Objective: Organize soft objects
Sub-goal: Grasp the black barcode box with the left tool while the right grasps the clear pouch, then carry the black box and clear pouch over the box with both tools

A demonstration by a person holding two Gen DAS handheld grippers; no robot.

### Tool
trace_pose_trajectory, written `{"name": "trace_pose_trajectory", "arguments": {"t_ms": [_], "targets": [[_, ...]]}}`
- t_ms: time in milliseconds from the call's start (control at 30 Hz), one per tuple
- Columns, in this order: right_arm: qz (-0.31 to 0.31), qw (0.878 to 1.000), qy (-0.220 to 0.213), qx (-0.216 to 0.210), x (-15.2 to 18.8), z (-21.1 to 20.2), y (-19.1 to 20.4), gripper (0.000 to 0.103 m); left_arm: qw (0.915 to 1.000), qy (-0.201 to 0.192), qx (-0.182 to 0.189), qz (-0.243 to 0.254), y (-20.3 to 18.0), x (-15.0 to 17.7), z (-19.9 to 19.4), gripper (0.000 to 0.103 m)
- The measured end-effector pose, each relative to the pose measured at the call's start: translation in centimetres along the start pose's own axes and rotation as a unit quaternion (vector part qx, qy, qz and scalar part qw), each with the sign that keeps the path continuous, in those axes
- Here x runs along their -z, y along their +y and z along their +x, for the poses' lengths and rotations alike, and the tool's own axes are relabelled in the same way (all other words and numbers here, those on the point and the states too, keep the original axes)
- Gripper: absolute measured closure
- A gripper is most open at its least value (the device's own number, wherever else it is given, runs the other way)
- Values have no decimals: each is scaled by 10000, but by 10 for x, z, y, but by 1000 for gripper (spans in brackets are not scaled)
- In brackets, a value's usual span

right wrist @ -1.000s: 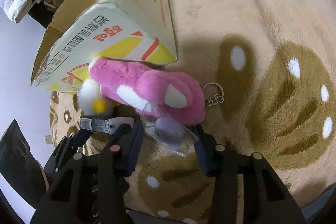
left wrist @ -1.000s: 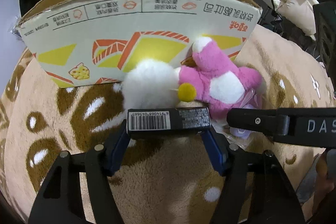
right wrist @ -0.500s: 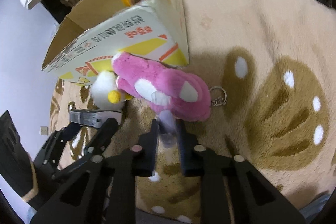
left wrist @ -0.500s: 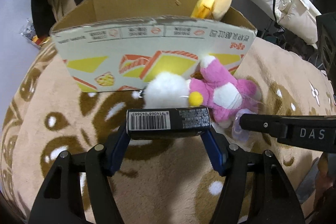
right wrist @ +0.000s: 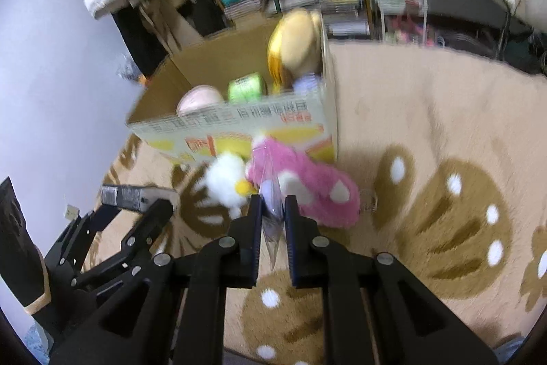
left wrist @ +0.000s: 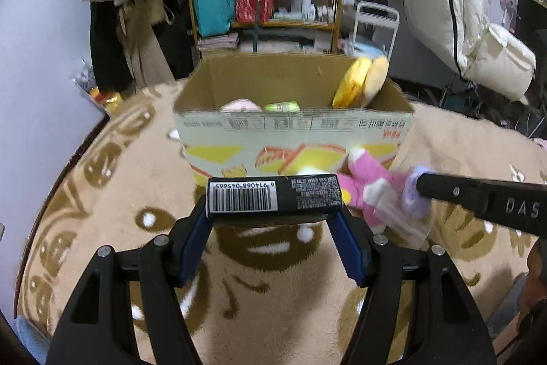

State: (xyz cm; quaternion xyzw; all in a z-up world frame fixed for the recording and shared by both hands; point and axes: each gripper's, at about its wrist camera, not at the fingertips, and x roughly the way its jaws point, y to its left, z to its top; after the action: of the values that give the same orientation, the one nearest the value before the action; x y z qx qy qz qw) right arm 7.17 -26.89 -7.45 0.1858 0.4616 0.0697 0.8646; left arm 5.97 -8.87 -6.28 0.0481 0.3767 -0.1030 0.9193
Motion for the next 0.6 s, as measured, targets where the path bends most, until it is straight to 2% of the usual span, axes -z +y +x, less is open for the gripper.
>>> {"name": "trace_pose_trajectory", "arguments": {"t_ms": [200,300,600], "targets": [[-149,9966,-800,-161,-10,-33,4,90,9987,-495,-71,61,4,-11,-22,37],[-271,9941,-1029,-213,-14,-40,7,90,9971,-729,-203,82,5,-16,-29,37],[-536,9851,-1628,-161,-37,-50,16,91,9927,-1201,-107,20,12,-40,-37,37]]}}
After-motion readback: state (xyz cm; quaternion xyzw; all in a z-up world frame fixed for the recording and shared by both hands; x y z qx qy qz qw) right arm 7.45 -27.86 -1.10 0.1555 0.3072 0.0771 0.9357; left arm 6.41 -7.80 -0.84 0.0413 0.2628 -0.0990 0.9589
